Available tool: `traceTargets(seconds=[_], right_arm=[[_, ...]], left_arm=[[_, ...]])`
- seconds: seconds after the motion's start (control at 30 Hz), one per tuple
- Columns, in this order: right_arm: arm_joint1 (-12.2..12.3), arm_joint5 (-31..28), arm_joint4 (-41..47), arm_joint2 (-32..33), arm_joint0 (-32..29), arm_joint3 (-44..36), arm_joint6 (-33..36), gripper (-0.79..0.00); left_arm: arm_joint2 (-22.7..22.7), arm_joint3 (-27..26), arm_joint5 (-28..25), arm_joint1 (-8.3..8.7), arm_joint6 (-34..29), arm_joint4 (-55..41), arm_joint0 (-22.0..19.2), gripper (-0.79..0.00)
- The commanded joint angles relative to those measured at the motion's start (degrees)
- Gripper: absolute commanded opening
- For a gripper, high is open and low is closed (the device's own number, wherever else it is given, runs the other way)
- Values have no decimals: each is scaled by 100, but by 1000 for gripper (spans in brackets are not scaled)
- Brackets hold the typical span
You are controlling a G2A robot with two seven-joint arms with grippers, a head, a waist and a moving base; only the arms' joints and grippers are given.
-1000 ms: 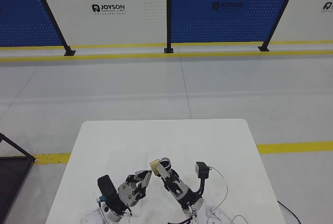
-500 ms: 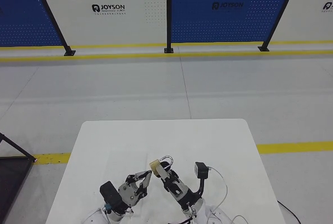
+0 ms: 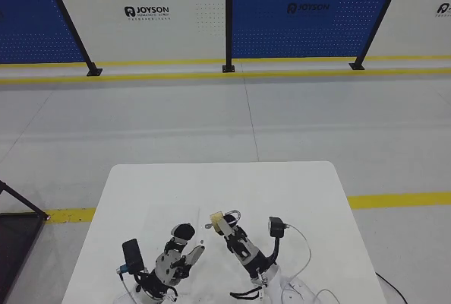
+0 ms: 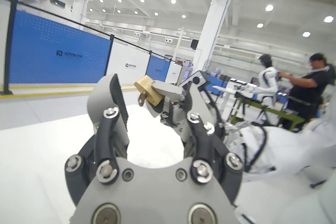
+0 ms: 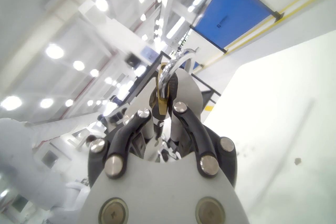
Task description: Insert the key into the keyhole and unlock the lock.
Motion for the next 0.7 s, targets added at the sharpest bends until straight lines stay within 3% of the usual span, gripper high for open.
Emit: traceTargets(seconds=[0.0, 0.1, 0.33, 0.43, 0.57, 0.67], right_arm=[[-11, 287, 47, -109, 128, 183, 445, -785], [-57, 799, 63, -355, 445, 450, 1150, -785], [-297, 1683, -42, -1216, 1180, 955, 2196, -785], [-423, 2024, -81, -1549, 1473, 1163, 2496, -785], [-586, 2365, -187, -1899, 1787, 1454, 2626, -785], [-692, 2618, -275, -2098, 1930, 1636, 2640, -486]], left_arm=[[-185, -9, -712, 85, -743, -1248, 218, 0], [-643, -142, -1020, 263, -1961, -2694, 507, 0], [-1875, -565, -751, 686, -4437, -5530, 1234, 0], [-2335, -587, -654, 779, -4913, -6256, 1432, 0], [-2335, -587, -654, 779, -4913, -6256, 1432, 0], [-2335, -587, -654, 779, -4913, -6256, 1432, 0]])
